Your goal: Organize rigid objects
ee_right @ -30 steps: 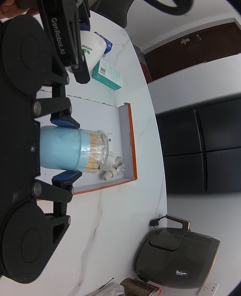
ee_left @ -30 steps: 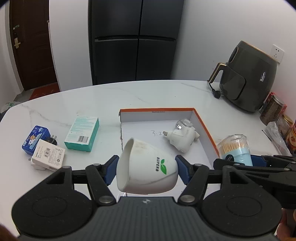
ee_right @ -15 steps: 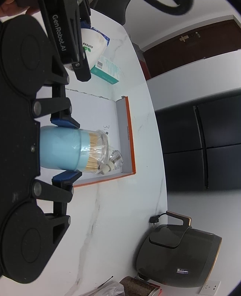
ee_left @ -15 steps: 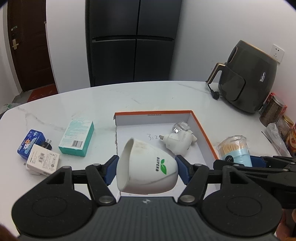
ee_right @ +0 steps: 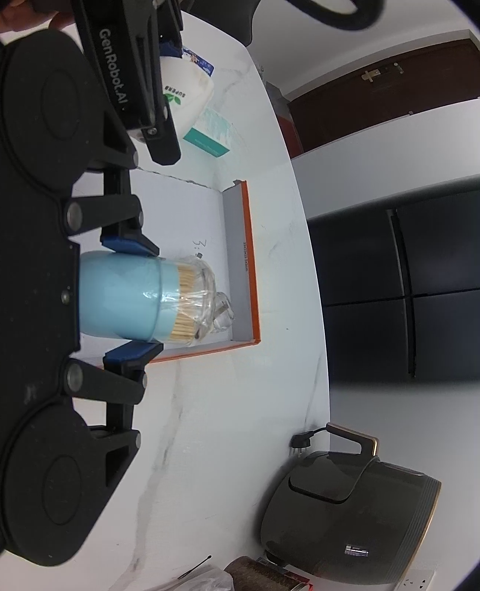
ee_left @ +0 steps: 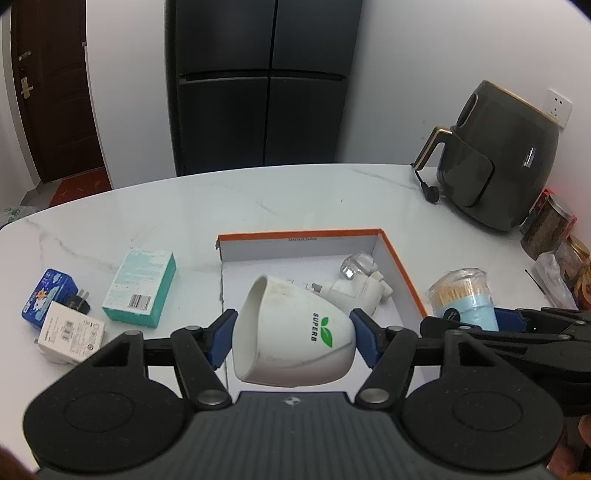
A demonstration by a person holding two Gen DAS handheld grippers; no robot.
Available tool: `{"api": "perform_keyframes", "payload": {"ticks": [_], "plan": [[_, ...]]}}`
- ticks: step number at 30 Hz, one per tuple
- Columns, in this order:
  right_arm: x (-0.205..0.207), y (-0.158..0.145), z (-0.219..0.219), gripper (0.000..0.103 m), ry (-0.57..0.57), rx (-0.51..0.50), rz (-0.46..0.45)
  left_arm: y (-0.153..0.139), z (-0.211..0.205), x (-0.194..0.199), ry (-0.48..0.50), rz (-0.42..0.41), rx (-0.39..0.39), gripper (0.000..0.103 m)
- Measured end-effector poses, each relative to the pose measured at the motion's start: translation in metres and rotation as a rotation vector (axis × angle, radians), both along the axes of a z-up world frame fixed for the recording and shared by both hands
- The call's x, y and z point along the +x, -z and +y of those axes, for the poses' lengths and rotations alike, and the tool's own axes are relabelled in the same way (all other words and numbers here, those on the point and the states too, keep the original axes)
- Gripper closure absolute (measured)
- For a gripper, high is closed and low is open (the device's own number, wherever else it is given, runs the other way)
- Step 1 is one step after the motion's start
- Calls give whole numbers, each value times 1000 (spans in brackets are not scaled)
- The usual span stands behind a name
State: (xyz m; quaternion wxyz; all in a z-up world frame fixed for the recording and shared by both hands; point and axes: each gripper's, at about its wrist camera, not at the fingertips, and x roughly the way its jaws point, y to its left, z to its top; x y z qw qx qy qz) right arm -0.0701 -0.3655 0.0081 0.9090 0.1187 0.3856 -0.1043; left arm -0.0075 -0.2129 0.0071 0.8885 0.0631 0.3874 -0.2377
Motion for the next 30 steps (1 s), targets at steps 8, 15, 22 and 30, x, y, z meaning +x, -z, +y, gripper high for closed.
{"api": "perform_keyframes", "payload": {"ticks": [8, 15, 22, 30], "plan": [[19, 1, -10, 45, -11, -9, 6, 4, -15, 14, 9, 5, 5, 36], [38, 4, -21, 45, -12, -17, 11, 8, -24, 26, 11, 12, 11, 36], [58, 5, -29, 44, -17, -25, 15, 11, -29, 41, 2, 10, 14, 36], [75, 9, -31, 44, -23, -25, 23, 14, -33, 56, -4, 6, 18, 36]]}}
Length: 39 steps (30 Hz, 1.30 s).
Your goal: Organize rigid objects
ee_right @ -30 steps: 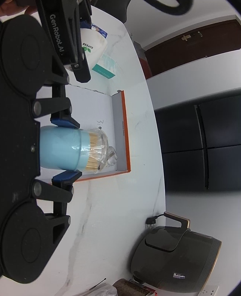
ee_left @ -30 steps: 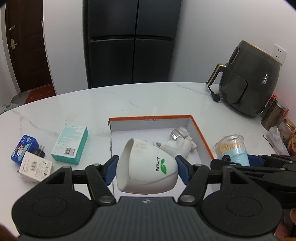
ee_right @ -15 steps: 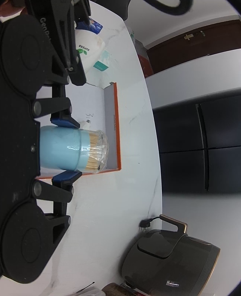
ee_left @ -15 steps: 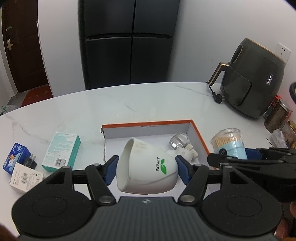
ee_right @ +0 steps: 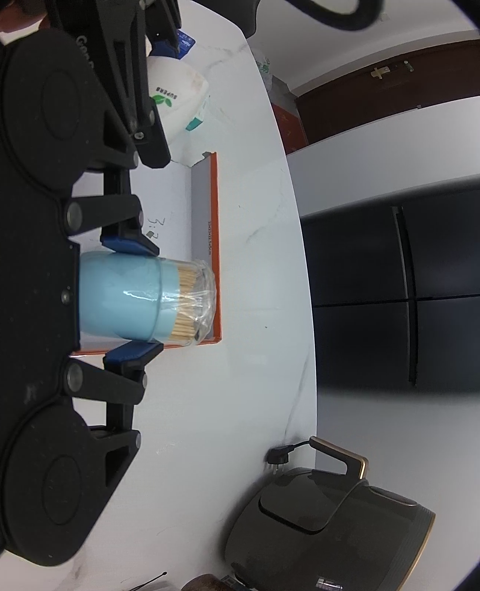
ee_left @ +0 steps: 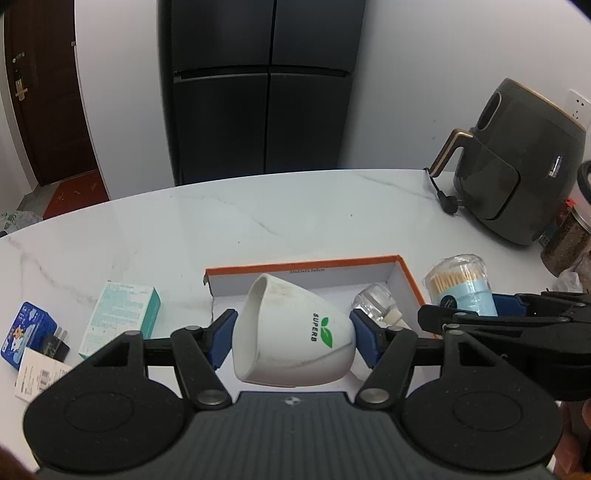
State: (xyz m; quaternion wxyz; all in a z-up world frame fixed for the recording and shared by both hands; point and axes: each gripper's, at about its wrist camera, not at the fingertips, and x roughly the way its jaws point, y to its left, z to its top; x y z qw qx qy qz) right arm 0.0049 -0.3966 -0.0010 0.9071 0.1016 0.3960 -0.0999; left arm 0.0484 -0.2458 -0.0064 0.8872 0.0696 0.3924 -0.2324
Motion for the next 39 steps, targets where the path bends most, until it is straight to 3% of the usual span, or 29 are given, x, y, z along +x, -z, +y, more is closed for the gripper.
{"api": "perform_keyframes", "payload": {"ticks": [12, 20, 22, 26, 30, 39], "plan": [[26, 17, -8, 45, -7, 18, 29, 16, -8, 25, -8, 31, 3, 36], [36, 15, -13, 45, -8, 14, -22, 25, -11, 40, -11, 52, 3, 36], [32, 13, -15, 39, 6, 16, -37, 27, -14, 43, -7, 57, 2, 36], [24, 8, -18, 39, 34, 2, -51, 29, -18, 46, 6, 73, -10, 35], [16, 3, -18, 32, 46, -9, -63, 25, -22, 43, 21, 54, -1, 23], [-4, -5, -2, 30, 64, -24, -81, 16, 0, 37, 0, 59, -29, 20]]}}
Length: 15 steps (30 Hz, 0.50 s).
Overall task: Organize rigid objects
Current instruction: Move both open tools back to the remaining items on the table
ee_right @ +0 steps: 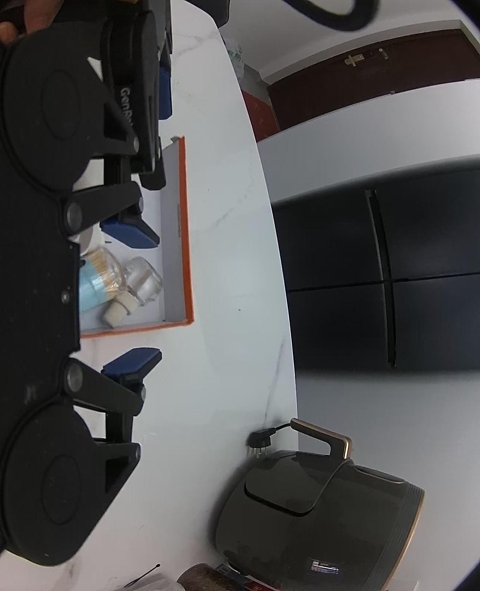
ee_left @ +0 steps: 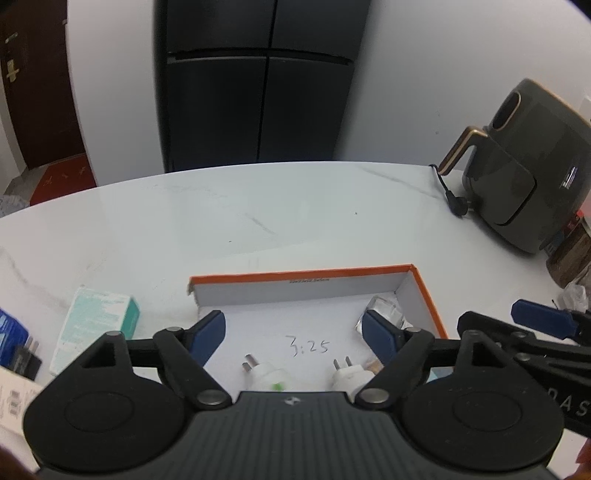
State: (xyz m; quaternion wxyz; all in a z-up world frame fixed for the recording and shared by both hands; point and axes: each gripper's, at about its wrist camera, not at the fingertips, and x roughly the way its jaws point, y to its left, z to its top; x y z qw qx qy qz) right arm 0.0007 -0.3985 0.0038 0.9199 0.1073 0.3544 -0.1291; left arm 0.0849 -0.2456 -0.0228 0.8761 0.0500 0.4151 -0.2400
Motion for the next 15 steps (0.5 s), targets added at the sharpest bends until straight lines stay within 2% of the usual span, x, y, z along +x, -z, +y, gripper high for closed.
{"api": "perform_keyframes", "payload": {"ticks": [15], "plan": [[-17, -4, 78, 28, -120, -3, 11, -24, 88, -30, -149, -7, -1, 17]]}}
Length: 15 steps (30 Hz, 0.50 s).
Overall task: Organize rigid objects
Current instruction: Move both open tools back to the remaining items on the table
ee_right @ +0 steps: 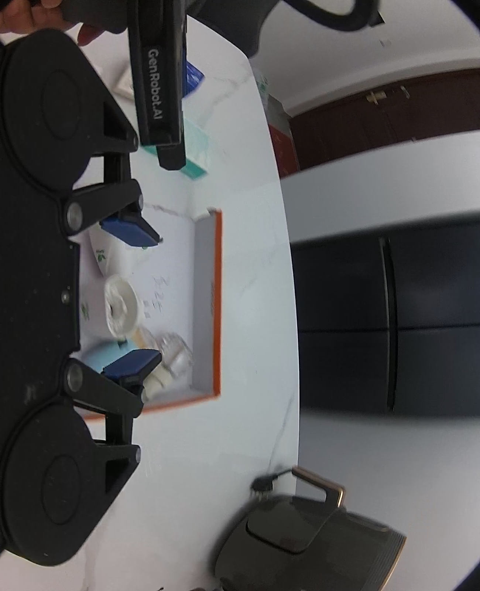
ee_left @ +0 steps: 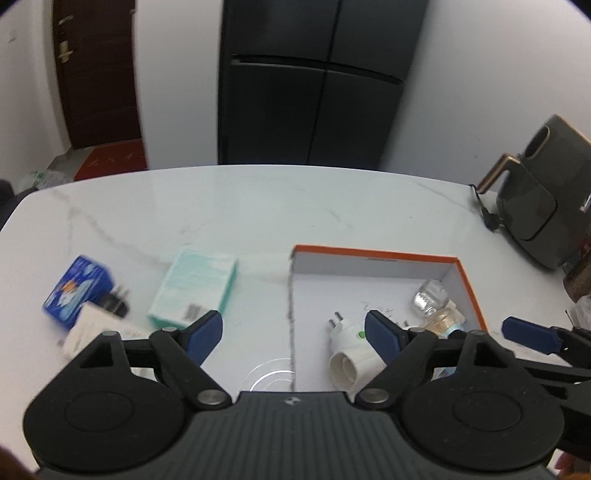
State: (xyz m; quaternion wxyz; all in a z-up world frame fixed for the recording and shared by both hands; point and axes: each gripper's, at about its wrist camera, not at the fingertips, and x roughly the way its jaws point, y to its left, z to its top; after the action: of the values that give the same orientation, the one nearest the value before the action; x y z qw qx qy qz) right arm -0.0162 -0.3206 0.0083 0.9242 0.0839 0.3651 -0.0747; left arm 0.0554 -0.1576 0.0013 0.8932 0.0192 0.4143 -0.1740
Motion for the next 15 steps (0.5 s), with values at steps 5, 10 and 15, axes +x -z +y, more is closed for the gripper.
{"api": "perform_keyframes", "payload": {"ticks": [5, 10, 15], "plan": [[4, 1, 29, 28, -51, 2, 4, -4, 28, -8, -37, -18, 23, 17], [8, -1, 54, 28, -92, -1, 3, -9, 56, -11, -83, -26, 20, 17], [13, -4, 76, 28, -127, -4, -3, -13, 77, -13, -116, -33, 20, 17]]}}
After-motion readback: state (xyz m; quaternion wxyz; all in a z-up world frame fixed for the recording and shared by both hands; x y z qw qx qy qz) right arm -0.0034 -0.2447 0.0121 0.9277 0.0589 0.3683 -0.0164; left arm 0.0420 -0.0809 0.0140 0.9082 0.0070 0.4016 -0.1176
